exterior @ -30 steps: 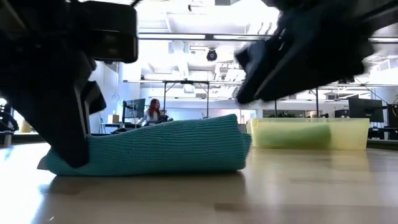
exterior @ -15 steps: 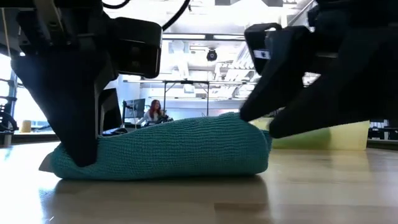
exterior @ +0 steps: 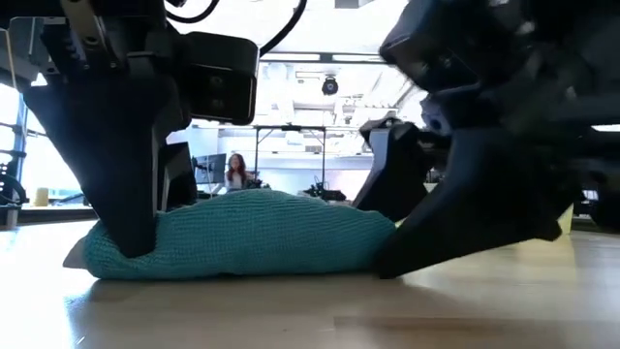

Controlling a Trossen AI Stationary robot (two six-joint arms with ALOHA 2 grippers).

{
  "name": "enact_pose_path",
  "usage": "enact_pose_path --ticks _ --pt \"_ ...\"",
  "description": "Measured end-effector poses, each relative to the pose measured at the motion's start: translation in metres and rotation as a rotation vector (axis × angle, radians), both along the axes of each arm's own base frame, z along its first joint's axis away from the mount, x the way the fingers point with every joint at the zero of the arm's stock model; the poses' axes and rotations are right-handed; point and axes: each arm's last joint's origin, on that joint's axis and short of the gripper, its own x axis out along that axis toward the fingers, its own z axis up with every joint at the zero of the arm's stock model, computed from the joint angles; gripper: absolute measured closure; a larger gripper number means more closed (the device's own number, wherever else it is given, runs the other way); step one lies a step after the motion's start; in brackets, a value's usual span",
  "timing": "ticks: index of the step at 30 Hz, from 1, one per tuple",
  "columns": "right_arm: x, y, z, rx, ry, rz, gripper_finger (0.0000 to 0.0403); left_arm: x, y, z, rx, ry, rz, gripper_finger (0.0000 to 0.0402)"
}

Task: Roll microfiber towels into tight, uniform cylinder then place into a basket
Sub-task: Roll the blue towel

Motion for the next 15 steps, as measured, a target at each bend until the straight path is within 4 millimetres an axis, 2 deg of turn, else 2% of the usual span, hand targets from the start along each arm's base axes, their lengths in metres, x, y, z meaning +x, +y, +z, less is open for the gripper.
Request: enact_pose_path --ticks 6,15 --pt "0.001 -0.003 -0.005 0.115 0.052 -0.106 0.0247 -0.002 0.001 0.007 0.019 -0.009 -0.009 0.0343" --pt "0.0 -0.003 -0.007 0.199 0.09 -0.198 0.0377 -0.015 0.009 0.023 0.165 0.008 -0.072 0.0321"
